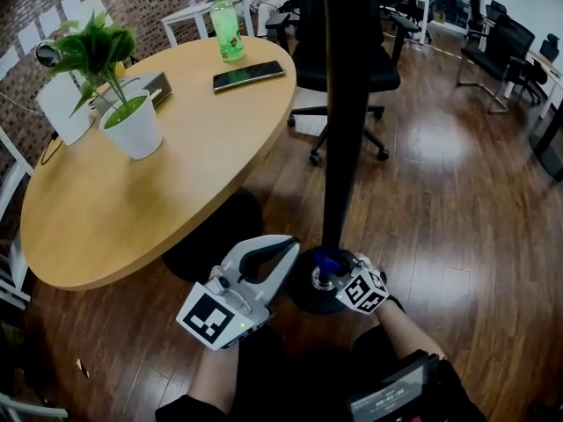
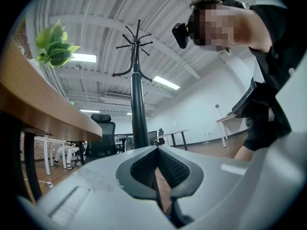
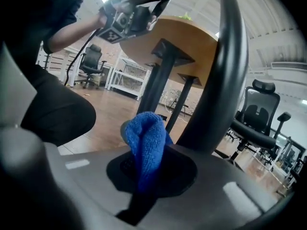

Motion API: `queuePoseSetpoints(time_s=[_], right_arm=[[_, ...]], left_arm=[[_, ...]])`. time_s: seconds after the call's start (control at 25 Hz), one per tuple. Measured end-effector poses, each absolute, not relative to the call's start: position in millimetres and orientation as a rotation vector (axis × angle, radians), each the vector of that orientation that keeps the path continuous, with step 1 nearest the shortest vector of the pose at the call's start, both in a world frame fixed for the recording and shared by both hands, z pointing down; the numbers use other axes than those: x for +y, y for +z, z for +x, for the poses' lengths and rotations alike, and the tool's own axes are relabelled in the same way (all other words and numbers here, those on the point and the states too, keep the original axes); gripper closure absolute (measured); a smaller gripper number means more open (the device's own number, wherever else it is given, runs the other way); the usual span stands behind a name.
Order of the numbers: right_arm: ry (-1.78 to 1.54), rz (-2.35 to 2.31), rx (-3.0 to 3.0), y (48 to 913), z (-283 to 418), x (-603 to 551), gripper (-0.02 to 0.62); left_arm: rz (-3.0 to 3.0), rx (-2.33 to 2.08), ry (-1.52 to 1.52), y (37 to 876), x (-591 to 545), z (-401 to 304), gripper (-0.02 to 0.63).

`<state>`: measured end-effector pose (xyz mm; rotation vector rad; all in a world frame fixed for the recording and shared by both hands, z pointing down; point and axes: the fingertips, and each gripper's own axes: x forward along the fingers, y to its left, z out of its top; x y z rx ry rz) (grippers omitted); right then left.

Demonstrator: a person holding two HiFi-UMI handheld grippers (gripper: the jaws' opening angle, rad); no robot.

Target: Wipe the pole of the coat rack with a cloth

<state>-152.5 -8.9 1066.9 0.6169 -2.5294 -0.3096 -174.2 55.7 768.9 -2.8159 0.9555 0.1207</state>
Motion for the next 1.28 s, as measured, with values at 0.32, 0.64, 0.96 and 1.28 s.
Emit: queuePoseSetpoints(time_s=[0.32, 0.64, 0.96, 1.28], right_arm=[[-0.543, 0.719, -2.662, 923, -159, -14, 0.574], [-0.972, 0.935, -2.792, 707, -145, -11, 0.574], [-1.224, 1.161, -2.772, 566, -126, -9, 0.574], [-1.411, 1.321, -2.705, 489, -111, -8, 0.574]], left_arm=[[-2.800, 0.958, 0.156, 762, 54, -178, 0.612], [-2.773, 0.944, 0.227, 740, 56, -183, 0.612], [-2.751, 0.943, 0.284, 717, 58, -189, 0.612], [-2.729, 0.934, 0.303, 711, 67, -191, 0.612]])
